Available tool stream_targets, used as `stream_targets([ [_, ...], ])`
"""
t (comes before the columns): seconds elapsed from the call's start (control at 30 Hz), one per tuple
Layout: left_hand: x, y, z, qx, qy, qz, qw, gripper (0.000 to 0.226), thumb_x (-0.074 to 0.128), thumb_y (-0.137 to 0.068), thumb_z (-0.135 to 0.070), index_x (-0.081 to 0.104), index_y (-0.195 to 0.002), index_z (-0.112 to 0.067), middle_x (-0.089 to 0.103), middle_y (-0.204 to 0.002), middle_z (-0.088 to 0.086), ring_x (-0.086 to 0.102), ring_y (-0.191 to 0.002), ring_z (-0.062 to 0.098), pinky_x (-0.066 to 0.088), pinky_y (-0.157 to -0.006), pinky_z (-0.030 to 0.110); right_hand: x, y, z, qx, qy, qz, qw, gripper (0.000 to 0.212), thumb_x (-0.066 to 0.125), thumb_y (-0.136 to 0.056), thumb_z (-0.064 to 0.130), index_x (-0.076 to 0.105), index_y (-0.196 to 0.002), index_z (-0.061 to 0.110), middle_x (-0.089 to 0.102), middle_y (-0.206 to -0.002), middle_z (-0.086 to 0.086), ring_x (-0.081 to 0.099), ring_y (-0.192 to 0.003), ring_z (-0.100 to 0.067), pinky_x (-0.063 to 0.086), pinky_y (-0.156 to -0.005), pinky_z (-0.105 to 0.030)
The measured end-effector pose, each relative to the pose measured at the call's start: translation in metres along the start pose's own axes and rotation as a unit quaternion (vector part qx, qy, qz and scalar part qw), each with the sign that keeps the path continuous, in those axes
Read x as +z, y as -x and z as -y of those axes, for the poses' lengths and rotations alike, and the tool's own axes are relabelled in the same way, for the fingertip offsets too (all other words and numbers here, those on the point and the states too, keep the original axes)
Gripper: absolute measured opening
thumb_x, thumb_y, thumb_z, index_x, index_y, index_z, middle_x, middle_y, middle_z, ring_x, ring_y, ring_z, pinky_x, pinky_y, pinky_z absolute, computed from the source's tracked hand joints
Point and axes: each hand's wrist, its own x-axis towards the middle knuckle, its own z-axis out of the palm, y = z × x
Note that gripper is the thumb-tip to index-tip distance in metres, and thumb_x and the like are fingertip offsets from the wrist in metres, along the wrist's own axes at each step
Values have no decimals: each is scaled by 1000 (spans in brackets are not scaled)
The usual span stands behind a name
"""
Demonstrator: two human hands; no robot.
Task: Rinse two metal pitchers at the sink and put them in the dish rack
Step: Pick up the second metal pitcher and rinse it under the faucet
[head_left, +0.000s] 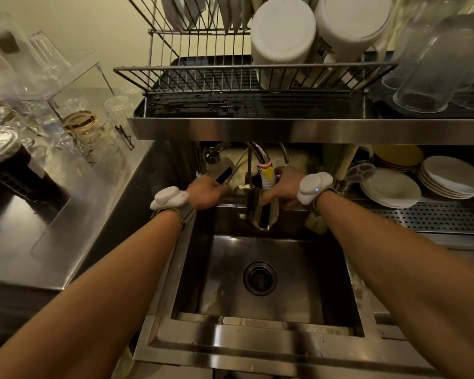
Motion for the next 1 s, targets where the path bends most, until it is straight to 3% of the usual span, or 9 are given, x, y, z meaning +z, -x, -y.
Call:
stream_targets([
  [0.1,-1,1,-2,-5,24,4,1000,38,45,-97,-36,68,-99,-6,70,-107,16,67,-100,29,51,-97,45,-1,1,1,2,14,33,999,59,86,-60,24,63,-113,14,68,-109,-7,66,-95,-24,59,-80,-44],
  [0.23,0,4,-9,0,36,14,999,33,43,-99,-35,64,-79,-20,70,-102,16,67,-102,30,50,-98,46,-1,0,2,8,38,4,999,57,85,-61,27,64,-111,9,68,-107,-7,66,-96,-27,56,-86,-44],
  [0.43,0,4,-15,10,17,26,999,41,41,-96,-47,71,-94,-18,73,-100,7,68,-96,23,50,-98,44,-4,2,1,21,36,8,999,54,85,-62,29,65,-108,10,68,-105,-9,66,-95,-25,57,-85,-43],
  [0.53,1,2,-14,14,7,30,999,42,42,-94,-50,70,-91,-20,73,-97,7,69,-94,25,51,-97,46,-1,4,6,7,65,3,998,60,85,-62,29,62,-114,9,66,-110,-9,65,-99,-28,55,-88,-45],
  [0.63,-1,6,-19,12,6,34,999,43,40,-95,-49,70,-93,-18,73,-99,8,69,-95,25,51,-97,45,-3,6,4,23,57,30,998,55,84,-65,25,63,-113,11,67,-108,-9,66,-97,-27,58,-83,-43],
  [0.77,0,6,-19,19,-11,24,999,39,40,-95,-52,66,-84,-25,72,-93,4,68,-94,23,50,-97,44,-4,6,6,10,74,9,997,53,83,-67,24,64,-113,6,66,-110,-10,65,-100,-27,55,-87,-39],
  [0.9,1,3,-17,14,-12,23,1000,43,40,-94,-54,68,-83,-23,72,-91,5,68,-89,23,51,-96,45,-6,9,4,28,57,36,997,49,82,-68,22,61,-111,10,65,-98,-4,61,-83,-18,55,-75,-34],
  [1.0,5,1,-17,17,-7,16,1000,48,40,-95,-52,70,-88,-14,72,-90,8,68,-90,26,51,-95,43,-8,8,5,13,46,6,999,53,84,-66,22,61,-113,9,64,-102,-6,62,-92,-22,55,-83,-35],
])
